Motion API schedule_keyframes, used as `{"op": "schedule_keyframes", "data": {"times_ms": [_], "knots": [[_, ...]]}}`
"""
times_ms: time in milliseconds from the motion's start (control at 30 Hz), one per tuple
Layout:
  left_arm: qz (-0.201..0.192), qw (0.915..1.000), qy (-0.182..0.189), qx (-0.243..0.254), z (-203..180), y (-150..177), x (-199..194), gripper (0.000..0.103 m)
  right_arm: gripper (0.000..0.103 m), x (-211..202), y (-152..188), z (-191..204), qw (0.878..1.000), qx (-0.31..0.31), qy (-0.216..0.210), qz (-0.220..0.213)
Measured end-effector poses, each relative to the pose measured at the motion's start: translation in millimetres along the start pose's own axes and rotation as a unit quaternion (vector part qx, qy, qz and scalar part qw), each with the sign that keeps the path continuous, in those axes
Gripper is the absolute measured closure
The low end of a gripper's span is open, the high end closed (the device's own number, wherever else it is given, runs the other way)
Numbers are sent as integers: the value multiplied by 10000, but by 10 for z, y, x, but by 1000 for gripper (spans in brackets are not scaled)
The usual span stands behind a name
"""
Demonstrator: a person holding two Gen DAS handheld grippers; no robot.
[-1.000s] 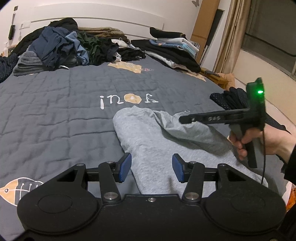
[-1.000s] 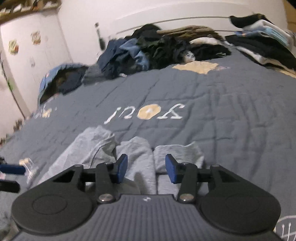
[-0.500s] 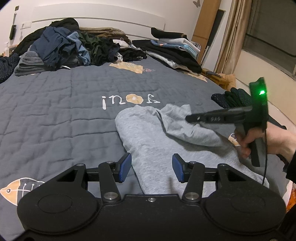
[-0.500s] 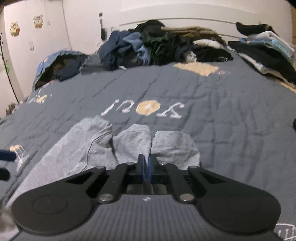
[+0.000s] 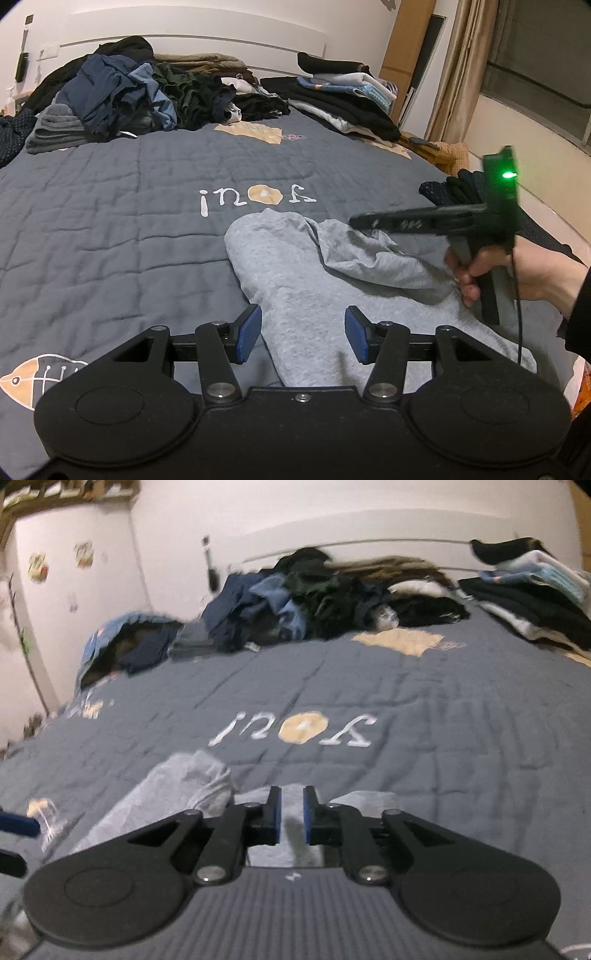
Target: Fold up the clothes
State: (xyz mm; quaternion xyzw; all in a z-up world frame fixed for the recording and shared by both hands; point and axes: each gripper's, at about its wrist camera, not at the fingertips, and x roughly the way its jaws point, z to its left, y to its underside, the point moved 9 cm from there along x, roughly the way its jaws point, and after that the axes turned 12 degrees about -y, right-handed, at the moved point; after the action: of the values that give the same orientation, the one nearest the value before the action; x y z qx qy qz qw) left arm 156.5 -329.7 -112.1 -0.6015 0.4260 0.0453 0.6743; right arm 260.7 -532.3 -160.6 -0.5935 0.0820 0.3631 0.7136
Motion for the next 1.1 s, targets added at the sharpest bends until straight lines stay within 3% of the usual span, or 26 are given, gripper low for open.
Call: {"op": "schedule_keyframes", "data": {"times_ms": [67,233,267,333,367,567,700,767,867,1033,1100], "knots": [[-5,10000,-5,7,-5,-2,-1,53,65,124,64,-50,9991,67,150,400],[8,10000,-34,8,13,-3,18,53,59,187,92,-105,9988,172,233,398],[12,10000,-44,6,16,-4,23,53,63,185,94,-111,9989,213,213,350],[12,10000,-63,17,12,-4,25,52,84,146,73,-77,9997,201,83,132],[9,10000,-67,23,1,1,20,52,101,116,50,-63,9997,207,59,76],[-19,10000,-65,8,10,-7,-1,52,101,-83,-102,18,9995,205,-24,-235],[-34,10000,-52,-17,10,-11,-9,52,101,-260,-215,26,9979,-303,464,-349],[-36,10000,-48,-5,3,-10,-10,52,101,-242,-177,-43,9969,-360,685,-161],[-32,10000,-37,24,1,-4,-12,52,97,-165,-27,-230,9953,23,942,214],[-40,10000,-32,3,17,-15,-13,51,97,-424,-166,-227,9966,287,756,-134],[-36,10000,-9,-10,12,-15,-17,51,90,-584,-262,-106,9983,292,464,-219]]}}
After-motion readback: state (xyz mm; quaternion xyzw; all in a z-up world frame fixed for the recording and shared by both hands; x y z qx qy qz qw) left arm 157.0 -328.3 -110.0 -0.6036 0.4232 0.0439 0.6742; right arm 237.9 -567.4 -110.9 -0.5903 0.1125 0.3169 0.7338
